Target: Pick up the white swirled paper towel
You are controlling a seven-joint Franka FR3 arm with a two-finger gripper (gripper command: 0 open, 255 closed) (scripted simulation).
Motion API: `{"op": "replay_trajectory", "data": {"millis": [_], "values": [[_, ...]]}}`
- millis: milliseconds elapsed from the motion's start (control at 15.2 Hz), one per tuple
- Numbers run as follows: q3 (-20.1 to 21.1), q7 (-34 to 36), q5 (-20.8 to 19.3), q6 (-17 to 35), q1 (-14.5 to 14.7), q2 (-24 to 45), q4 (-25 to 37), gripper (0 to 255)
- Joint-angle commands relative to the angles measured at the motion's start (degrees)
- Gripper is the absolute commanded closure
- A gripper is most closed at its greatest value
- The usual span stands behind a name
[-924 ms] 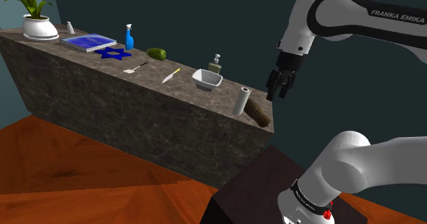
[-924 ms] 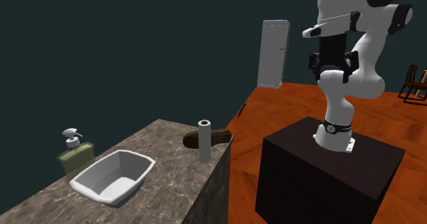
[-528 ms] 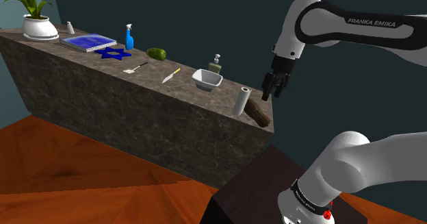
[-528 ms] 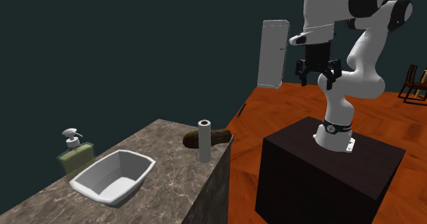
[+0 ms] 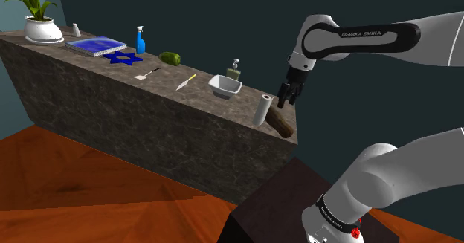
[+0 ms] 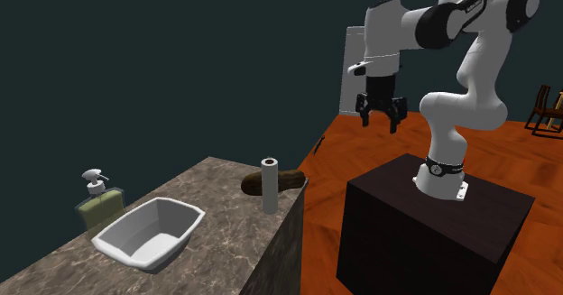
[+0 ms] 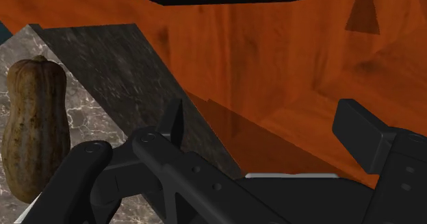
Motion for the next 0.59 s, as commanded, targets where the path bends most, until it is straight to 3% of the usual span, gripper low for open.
{"op": "replay_trajectory", "data": {"millis": [0,528], "values": [[-1.54,-2.28,-0.85,3.06,-0.46,3.22,0.98,0],[-6.83,-11.08,-0.74,13.81,-1.50,18.23,8.01,0]]}}
